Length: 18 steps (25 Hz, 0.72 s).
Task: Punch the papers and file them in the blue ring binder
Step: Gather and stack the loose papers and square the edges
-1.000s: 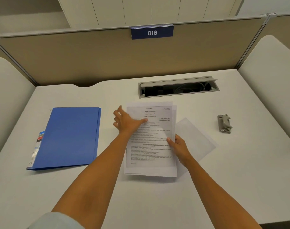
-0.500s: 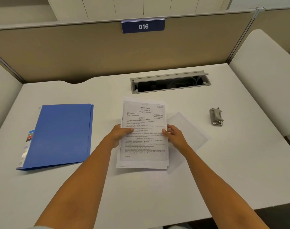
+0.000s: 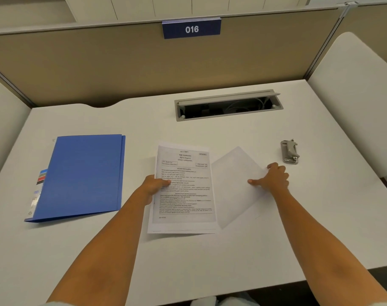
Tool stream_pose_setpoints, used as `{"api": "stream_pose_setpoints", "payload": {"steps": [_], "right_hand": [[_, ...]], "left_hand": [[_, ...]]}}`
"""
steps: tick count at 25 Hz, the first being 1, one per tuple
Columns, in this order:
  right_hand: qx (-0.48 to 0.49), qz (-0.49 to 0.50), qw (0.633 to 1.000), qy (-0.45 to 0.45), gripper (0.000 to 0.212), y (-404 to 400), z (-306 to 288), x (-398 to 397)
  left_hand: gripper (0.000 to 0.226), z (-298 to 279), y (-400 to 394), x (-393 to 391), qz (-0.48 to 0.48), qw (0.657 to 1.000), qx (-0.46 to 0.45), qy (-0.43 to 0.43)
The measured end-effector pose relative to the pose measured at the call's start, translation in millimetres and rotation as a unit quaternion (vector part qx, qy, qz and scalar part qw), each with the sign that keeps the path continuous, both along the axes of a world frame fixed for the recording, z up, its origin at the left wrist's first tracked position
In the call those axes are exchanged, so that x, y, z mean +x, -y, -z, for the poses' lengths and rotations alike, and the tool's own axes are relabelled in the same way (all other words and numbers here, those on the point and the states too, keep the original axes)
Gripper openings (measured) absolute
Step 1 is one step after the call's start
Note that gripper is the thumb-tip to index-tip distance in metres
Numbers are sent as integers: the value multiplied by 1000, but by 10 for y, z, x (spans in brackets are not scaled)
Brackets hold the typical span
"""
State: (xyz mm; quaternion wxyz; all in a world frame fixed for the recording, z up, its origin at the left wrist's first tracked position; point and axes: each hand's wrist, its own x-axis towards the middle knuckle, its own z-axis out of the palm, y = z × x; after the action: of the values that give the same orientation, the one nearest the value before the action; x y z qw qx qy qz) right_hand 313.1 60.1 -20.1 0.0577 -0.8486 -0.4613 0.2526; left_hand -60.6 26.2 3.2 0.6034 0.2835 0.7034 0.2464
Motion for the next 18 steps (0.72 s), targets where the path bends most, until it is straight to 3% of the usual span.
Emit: {"api": "stream_pose_setpoints", "payload": {"steps": [8,12,15,18], "right_hand": [[-42,-12,997,60,83,-33,-13,-52],[-27,-6,999,17,71,-21,19,-83],[28,-13,999,-34,77,-7,13,-133],[4,-20,999,28,92,-20,-16,-132]], "left_hand": [[41,28,111,-64,-28,1000,1,-13],[43,37,154,-92,-33,999,-2,-18],[41,37,171,-86,-33,999,1,-19],[41,36,199,-69,-33,999,0,-16]]}}
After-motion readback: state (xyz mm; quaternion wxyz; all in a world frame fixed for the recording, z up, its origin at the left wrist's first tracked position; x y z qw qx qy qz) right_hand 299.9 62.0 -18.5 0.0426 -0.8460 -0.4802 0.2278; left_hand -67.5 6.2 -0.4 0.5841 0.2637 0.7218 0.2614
